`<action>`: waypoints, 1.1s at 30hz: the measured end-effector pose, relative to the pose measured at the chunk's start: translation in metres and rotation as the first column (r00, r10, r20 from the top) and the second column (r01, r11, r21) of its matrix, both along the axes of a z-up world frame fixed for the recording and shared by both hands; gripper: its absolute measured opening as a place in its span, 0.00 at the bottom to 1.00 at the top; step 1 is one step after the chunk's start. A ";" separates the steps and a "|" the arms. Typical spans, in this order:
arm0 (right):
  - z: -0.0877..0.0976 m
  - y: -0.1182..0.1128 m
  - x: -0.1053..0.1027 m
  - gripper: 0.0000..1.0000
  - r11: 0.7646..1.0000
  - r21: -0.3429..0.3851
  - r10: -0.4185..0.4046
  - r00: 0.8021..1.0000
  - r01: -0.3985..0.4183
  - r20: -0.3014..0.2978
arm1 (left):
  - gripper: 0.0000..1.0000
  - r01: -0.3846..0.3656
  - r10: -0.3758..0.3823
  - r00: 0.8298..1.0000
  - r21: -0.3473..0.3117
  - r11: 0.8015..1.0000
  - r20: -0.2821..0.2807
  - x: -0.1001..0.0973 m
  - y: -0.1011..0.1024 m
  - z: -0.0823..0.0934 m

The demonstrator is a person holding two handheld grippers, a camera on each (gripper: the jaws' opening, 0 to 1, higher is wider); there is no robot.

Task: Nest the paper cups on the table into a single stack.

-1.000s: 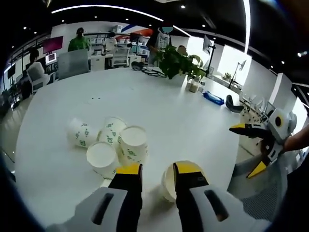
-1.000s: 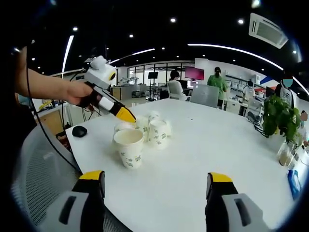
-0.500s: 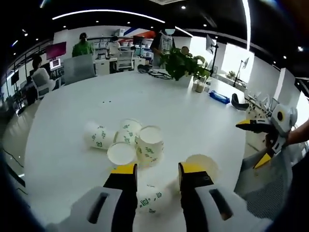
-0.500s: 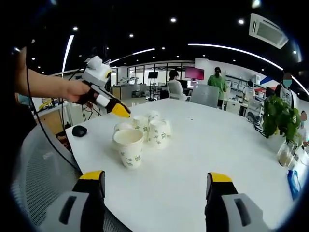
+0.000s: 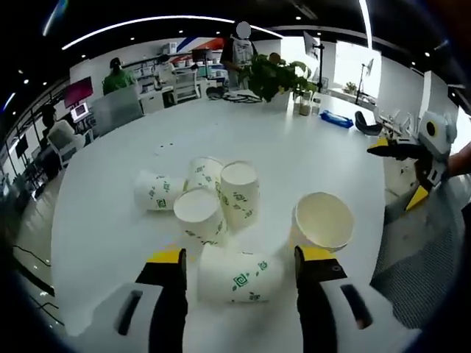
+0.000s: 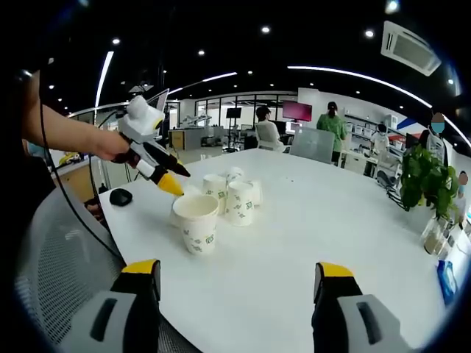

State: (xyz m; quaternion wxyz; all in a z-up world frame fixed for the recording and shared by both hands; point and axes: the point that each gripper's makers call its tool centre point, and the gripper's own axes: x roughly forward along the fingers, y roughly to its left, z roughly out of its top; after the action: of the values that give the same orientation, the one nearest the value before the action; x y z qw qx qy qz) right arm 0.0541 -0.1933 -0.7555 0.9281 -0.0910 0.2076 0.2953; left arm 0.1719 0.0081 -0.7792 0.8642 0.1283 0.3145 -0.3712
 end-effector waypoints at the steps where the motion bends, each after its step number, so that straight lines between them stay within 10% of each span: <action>1: 0.000 0.000 0.000 0.86 1.000 -0.002 -0.001 1.000 0.001 0.001 | 0.62 0.007 -0.007 1.000 0.006 1.000 -0.009 -0.003 0.000 -0.002; 33: -0.002 -0.004 0.001 0.85 1.000 -0.018 -0.013 1.000 0.013 0.005 | 0.61 0.067 -0.074 0.997 0.188 0.980 0.032 -0.006 0.004 -0.045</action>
State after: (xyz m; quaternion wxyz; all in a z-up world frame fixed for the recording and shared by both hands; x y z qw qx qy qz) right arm 0.0555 -0.1974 -0.7574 0.9297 -0.0989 0.2085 0.2871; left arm 0.1661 0.0122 -0.8241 0.8407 0.2272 0.3263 -0.3677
